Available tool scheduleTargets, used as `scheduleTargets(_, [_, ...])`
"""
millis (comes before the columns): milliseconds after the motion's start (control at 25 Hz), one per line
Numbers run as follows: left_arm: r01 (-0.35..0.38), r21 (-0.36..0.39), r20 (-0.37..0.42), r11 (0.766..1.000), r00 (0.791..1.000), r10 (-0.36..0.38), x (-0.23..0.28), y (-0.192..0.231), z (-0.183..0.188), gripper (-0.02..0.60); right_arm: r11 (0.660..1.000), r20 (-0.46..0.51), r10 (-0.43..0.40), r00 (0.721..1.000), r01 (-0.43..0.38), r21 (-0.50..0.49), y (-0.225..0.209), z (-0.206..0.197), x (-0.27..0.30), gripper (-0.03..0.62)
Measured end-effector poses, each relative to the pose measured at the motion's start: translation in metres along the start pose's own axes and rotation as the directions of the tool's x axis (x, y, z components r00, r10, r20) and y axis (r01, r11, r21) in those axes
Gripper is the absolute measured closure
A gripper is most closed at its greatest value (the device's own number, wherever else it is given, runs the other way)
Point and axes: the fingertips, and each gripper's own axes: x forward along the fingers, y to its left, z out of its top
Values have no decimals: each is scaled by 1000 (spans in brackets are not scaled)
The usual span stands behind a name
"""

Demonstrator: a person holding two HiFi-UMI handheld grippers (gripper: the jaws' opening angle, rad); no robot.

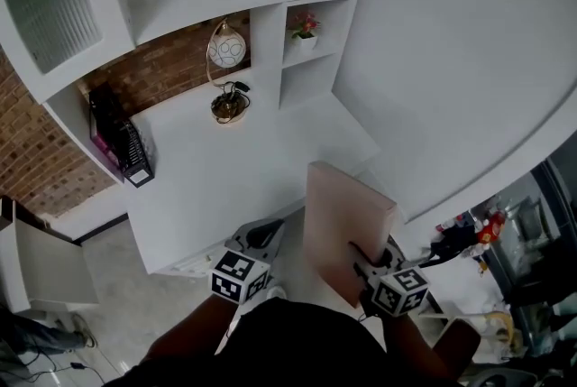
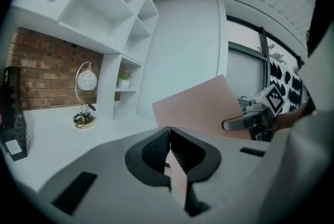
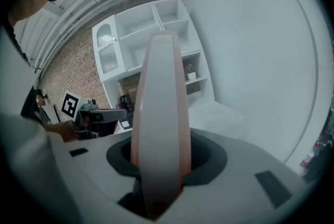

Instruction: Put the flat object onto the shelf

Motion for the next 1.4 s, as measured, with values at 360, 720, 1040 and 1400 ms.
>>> scheduleTargets(360, [-41,-10,-30,999,999,41,27,45,-5,575,1000,2,21,1000,-21,3,-29,27,55,421])
scheduleTargets(720, [-175,-33,2,984,985,175,72,81,13,576,989,41,135,990,-137,47,-78,80,105,422])
scheduleTargets(1040, [-336,-80,41,938,939,340,145,102,51,576,948,8,317,948,-317,-43,-140,146,169,424])
scheduleTargets(1400, [-456,-103,38,884,886,462,206,107,81,577,903,-31,427,904,-428,-48,-203,178,208,425])
